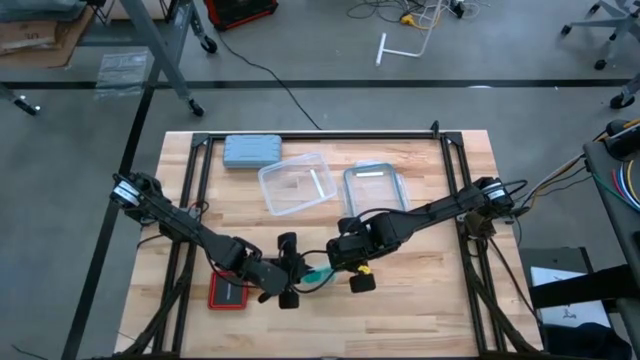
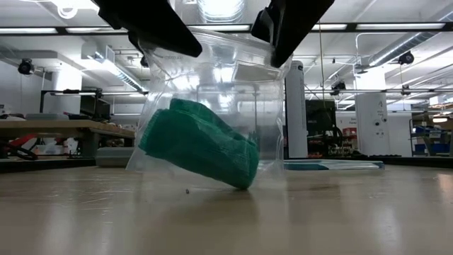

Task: Roll bandage
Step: Close the transparent zip bag

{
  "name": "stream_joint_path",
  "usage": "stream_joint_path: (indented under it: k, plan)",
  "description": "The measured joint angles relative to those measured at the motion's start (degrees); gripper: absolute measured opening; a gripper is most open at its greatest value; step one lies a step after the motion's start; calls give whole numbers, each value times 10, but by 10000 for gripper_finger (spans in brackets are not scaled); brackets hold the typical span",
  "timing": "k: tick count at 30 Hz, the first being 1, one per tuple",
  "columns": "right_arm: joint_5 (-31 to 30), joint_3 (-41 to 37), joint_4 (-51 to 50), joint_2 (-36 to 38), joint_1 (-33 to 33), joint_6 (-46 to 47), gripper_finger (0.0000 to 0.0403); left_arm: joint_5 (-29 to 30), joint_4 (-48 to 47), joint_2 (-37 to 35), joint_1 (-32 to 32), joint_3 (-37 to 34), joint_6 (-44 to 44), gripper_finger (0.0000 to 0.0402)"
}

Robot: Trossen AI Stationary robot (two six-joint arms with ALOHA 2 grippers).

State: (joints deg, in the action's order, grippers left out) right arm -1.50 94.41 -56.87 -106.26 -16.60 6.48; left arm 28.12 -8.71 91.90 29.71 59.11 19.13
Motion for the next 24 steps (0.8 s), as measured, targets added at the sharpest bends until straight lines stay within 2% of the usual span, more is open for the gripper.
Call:
stream_joint_path:
  k: [3, 5, 10, 17, 20, 24]
  plan:
    - [0, 0, -3, 0, 0, 1, 62, 0, -6, 0, 1, 0, 5, 0]
    - [0, 0, -12, 0, 0, 9, 64, 0, -17, 0, 3, 0, 14, 0]
    - [-1, -1, -31, 0, 0, 14, 8, 0, -25, 0, 5, -1, 24, 0]
    - [-1, -6, -31, 25, -3, 8, 55, 30, -26, -1, 5, -1, 37, 0]
    - [-1, -32, -25, 64, -2, 10, 73, 43, -27, -2, 5, -2, 64, 0]
    - [0, -102, 49, 140, 0, 24, 84, 44, -27, -3, 5, -2, 77, 0]
